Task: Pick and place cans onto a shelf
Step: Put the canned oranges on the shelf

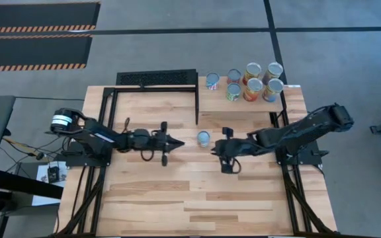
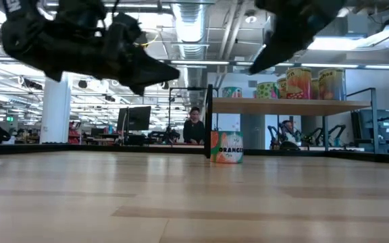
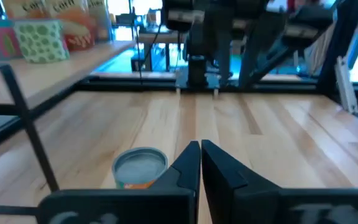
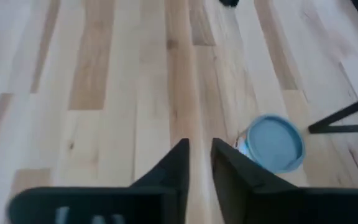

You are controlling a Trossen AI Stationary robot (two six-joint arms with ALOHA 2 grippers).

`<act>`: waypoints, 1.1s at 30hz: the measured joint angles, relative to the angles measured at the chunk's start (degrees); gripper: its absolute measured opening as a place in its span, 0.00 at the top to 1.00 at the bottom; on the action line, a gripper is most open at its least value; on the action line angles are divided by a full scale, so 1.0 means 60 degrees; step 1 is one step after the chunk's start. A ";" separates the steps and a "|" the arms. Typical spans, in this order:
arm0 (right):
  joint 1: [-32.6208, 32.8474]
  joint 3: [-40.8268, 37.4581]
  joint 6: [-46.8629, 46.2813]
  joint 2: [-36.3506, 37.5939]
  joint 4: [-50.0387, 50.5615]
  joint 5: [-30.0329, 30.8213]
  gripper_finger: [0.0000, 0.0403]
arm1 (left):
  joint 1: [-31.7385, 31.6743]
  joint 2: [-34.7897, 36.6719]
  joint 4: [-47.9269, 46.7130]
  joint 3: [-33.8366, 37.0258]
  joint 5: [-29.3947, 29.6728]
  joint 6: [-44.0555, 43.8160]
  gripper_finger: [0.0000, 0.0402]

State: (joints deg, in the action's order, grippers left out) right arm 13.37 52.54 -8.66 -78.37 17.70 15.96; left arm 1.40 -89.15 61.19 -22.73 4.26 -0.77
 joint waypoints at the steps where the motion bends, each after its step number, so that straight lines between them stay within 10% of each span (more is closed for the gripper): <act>1: -0.0130 0.0142 0.0131 -0.0231 -0.0024 -0.0114 0.74 | -0.0033 0.0124 0.0326 0.0299 -0.0014 -0.0036 0.99; 13: -0.1541 0.1745 0.2059 -0.2911 0.1383 -0.0899 0.52 | -0.0732 0.1296 0.1756 0.2347 0.0195 -0.0278 1.00; 33: -0.1919 0.2473 0.2934 -0.3909 0.1697 -0.0211 0.85 | -0.0859 0.1436 0.1509 0.2442 0.0480 -0.0260 1.00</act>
State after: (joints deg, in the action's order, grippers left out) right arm 1.86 67.37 8.94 -101.83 27.88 14.70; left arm -3.75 -80.53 70.24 -8.08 7.14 -2.33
